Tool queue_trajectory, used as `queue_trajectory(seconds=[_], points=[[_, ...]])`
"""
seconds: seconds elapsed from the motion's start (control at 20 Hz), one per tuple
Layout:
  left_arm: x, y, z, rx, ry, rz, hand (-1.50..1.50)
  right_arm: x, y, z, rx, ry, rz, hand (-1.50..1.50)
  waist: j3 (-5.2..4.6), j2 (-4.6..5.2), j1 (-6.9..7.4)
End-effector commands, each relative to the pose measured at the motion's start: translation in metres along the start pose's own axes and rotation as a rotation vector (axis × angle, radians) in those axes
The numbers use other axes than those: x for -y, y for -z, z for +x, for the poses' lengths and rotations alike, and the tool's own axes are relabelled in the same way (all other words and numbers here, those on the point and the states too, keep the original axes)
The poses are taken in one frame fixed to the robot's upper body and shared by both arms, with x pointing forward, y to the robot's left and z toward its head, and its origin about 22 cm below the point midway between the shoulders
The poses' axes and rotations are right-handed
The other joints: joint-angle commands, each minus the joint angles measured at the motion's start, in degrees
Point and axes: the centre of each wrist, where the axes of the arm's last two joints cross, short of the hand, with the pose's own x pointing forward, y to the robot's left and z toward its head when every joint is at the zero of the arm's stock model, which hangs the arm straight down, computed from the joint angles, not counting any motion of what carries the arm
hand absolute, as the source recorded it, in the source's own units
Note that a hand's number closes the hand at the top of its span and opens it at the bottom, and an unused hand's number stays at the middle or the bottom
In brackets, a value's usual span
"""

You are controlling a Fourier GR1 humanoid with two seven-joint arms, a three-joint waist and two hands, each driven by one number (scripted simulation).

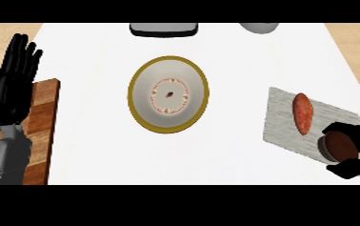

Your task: Pick the cupcake from the placemat and place it in the bowl

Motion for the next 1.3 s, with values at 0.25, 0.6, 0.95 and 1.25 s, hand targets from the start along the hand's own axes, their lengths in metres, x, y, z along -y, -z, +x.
queue_trajectory(seconds=[0.25, 0.6, 0.95, 1.25], points=[[-0.005, 0.005, 0.012, -0.018, -0.001, -0.006, 0.00, 0.019, 0.010, 0.003, 0.030, -0.067, -0.054, 1.50, 0.32, 0.11, -0.04], [0.005, 0.001, 0.003, -0.020, -0.002, 0.000, 0.00, 0.005, -0.007, 0.004, 0.005, -0.205, 0.009, 1.50, 0.31, 0.10, -0.24], [0.006, -0.006, 0.007, -0.014, -0.013, -0.012, 0.00, 0.028, -0.021, 0.017, -0.006, -0.206, -0.209, 1.50, 0.32, 0.02, -0.13], [-0.004, 0.002, -0.012, -0.003, 0.010, 0.000, 0.00, 0.090, -0.066, 0.046, 0.165, -0.115, -0.292, 1.50, 0.22, -0.01, -1.11]])
